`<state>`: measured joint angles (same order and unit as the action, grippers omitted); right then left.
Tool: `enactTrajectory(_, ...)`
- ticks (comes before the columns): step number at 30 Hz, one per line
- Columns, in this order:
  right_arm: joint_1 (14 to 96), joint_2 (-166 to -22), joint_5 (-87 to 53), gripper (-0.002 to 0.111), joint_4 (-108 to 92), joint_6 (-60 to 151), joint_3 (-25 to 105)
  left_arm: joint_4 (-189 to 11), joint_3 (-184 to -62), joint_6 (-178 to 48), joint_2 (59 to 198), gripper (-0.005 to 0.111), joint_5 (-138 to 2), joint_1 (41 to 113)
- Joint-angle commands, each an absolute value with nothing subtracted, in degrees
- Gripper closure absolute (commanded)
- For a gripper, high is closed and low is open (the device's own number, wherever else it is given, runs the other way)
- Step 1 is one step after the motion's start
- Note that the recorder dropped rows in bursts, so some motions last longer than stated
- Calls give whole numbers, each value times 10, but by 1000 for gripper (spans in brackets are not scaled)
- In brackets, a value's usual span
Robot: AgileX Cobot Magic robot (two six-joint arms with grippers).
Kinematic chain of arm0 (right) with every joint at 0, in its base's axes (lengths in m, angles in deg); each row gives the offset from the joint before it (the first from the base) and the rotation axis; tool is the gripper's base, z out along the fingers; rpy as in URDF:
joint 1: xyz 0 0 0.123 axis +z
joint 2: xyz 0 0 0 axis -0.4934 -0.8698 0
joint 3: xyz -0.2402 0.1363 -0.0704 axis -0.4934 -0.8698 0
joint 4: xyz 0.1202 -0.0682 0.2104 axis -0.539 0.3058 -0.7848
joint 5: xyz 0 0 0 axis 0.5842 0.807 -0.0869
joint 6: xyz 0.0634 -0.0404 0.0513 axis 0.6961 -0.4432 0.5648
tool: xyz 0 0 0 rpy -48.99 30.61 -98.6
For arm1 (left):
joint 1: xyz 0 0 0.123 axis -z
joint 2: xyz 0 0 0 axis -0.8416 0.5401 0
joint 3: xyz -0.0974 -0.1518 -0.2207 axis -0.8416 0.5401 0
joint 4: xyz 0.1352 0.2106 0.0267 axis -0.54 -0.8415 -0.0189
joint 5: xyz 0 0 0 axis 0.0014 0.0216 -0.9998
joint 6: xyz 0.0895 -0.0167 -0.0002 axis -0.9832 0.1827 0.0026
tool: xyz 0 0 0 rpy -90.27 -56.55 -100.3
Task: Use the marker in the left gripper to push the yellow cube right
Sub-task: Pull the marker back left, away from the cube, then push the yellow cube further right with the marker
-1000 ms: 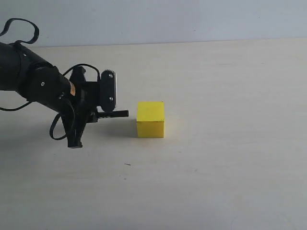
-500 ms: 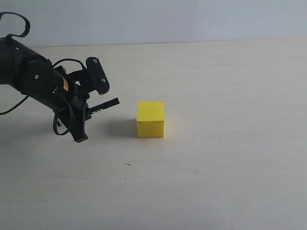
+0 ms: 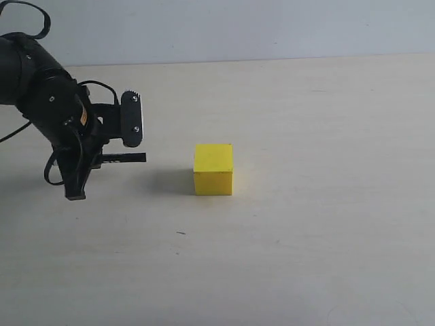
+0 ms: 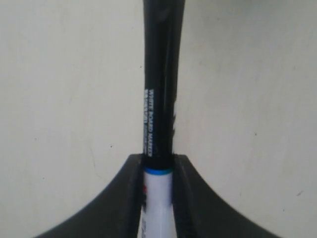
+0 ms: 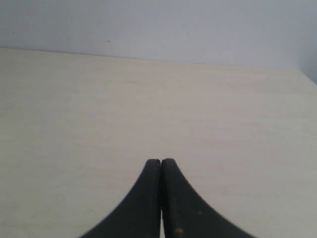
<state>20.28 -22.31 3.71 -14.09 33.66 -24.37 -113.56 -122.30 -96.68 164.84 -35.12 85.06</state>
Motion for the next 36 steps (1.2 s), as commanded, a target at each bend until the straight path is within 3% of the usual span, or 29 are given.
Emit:
enactTrajectory(1, 203, -221, 30, 108, -141, 335, -246, -1141, -1226, -970, 1646, 107, -347, 827)
enactTrajectory(9, 203, -221, 30, 108, -141, 335, -246, -1141, -1210, -995, 1646, 107, -349, 784)
enactTrajectory(25, 203, -221, 30, 108, -141, 335, -246, -1131, -1205, -997, 1664, 107, -358, 789)
enactTrajectory(32, 203, -221, 30, 108, -141, 336, -246, -1113, -1213, -989, 1674, 107, -397, 857)
enactTrajectory(36, 203, -221, 30, 108, -141, 336, -246, -1099, -1266, -989, 1710, 107, -385, 956)
